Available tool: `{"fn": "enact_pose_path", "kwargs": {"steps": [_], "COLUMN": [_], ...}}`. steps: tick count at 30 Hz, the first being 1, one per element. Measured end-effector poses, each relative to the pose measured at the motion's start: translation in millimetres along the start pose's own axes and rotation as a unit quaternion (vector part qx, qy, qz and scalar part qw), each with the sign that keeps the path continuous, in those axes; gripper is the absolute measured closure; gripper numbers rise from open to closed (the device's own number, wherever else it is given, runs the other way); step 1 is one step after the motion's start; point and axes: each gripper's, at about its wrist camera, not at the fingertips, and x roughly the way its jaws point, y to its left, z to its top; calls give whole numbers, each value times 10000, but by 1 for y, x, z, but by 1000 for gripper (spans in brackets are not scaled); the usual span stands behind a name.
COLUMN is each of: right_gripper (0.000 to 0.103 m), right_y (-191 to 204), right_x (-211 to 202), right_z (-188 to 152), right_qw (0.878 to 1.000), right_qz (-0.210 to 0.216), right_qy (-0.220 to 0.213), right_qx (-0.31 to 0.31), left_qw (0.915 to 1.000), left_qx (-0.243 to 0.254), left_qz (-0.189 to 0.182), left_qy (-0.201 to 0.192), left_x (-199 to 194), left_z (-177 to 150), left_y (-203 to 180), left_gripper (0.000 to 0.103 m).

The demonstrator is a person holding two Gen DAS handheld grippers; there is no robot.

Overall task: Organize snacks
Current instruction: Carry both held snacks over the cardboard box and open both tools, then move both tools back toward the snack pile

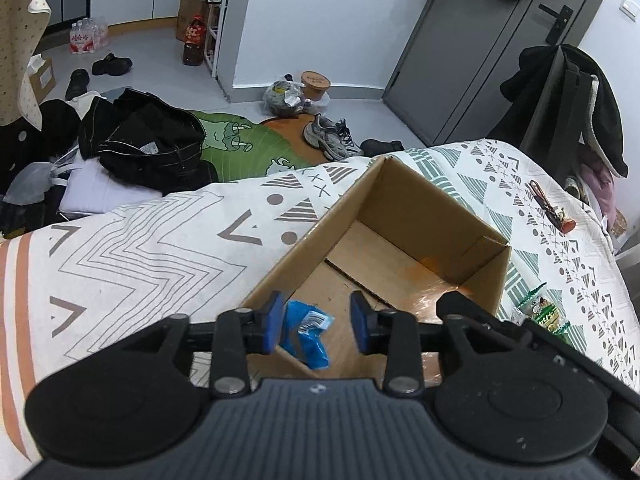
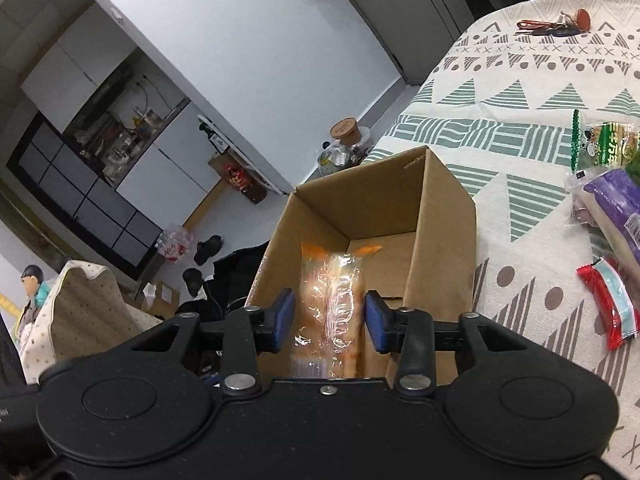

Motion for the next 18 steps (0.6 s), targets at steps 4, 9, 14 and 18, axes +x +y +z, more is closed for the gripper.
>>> {"fn": "enact_pose_path", "kwargs": {"steps": [4,9,14,18], "right_gripper": [43,34,24,20], "right_y": [0,-7,-16,-23], "right_x": [-11,-35,-61,-82], "right_z": [4,5,8,12], "right_qw": [9999,9993,9970,9954], "right_qz": [-29,-211,-598,-786], "right_qy": [-117,-282,-493,-540], "right_qx": [33,134,66,34], "left_qw": [10000,9999,9999,9999], "left_qx": [-37,-85,-47,66], "left_qz": [62,72,74,92], "left_qy": [-32,-58,-141,-92], "left_x": [-6,-16,-30,-39], "left_z": [-1,-2,-5,-8], "left_y": [0,-5,-14,-26], "left_gripper": [44,25,18,16]}}
